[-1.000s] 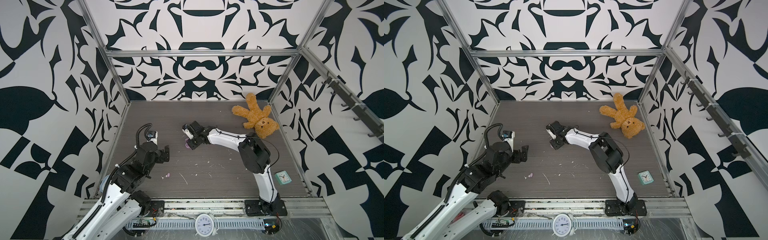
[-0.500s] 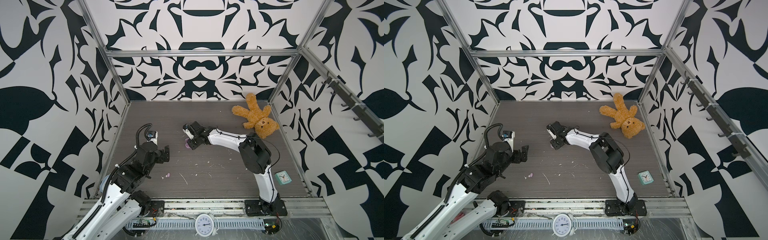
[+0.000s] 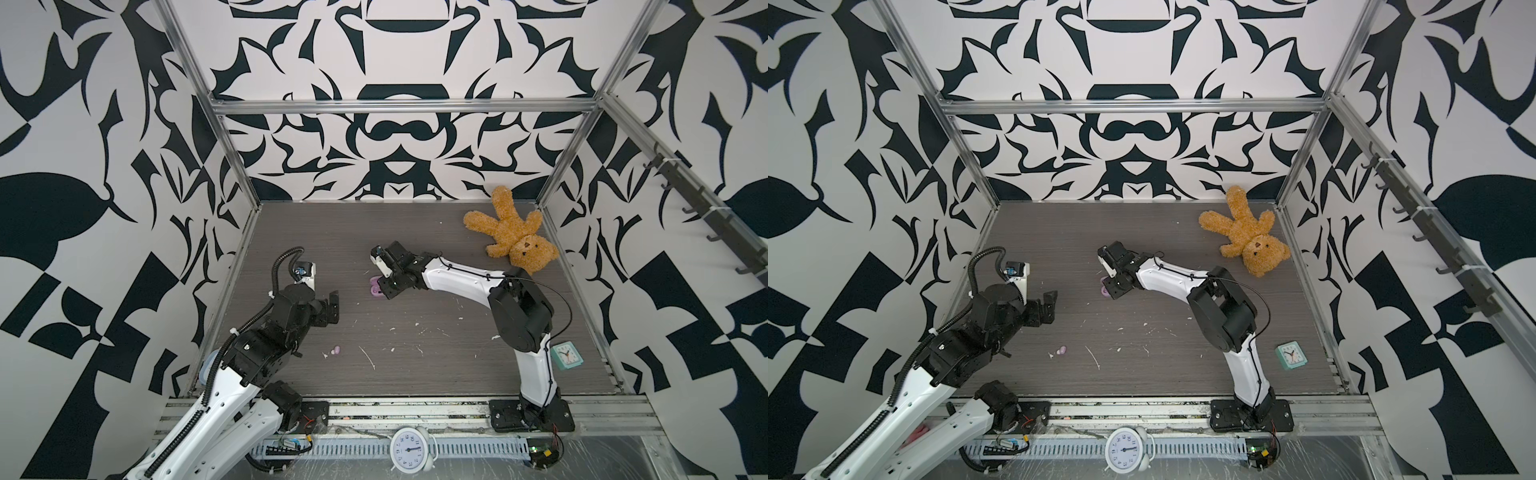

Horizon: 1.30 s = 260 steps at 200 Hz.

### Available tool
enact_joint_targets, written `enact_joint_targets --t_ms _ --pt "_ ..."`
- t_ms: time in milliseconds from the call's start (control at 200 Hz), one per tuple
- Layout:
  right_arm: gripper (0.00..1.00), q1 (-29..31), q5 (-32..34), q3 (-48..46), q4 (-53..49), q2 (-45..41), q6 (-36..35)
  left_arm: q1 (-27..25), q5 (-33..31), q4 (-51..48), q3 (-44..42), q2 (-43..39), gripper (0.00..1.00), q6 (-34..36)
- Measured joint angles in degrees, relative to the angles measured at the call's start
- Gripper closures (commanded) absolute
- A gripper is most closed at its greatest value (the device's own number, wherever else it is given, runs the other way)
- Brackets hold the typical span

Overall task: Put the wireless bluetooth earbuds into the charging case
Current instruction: 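Open the right gripper and move it to the second lilac earbud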

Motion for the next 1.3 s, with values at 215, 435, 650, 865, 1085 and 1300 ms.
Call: enact_joint_targets --t_ms 215,435,650,865,1085,1300 --pt "0.37 0.7 -0.6 -4.1 -0.1 -6.2 12.2 0.0 -1.0 0.0 0.0 -1.0 0.01 0.0" --pt "0.32 9.6 0.7 -8.4 0.7 -9.7 26.3 0.0 -4.3 0.0 0.0 -3.8 0.01 0.0" --pt "0.36 19.2 0.4 -7.8 1.5 -8.0 35.4 0.0 -6.0 0.0 0.0 -4.7 0.01 0.0" --pt "0.46 23.0 0.2 -2.8 1.6 -1.7 40.5 0.0 -6.2 0.0 0.0 -5.3 0.01 0.0" --pt "0.53 24.0 -0.6 -0.8 1.5 2.9 42.6 0.0 -6.1 0.0 0.0 -5.9 0.01 0.0" --pt "0.54 24.0 -1.9 1.1 1.6 4.6 42.9 0.0 -5.9 0.0 0.0 -5.9 0.01 -0.1"
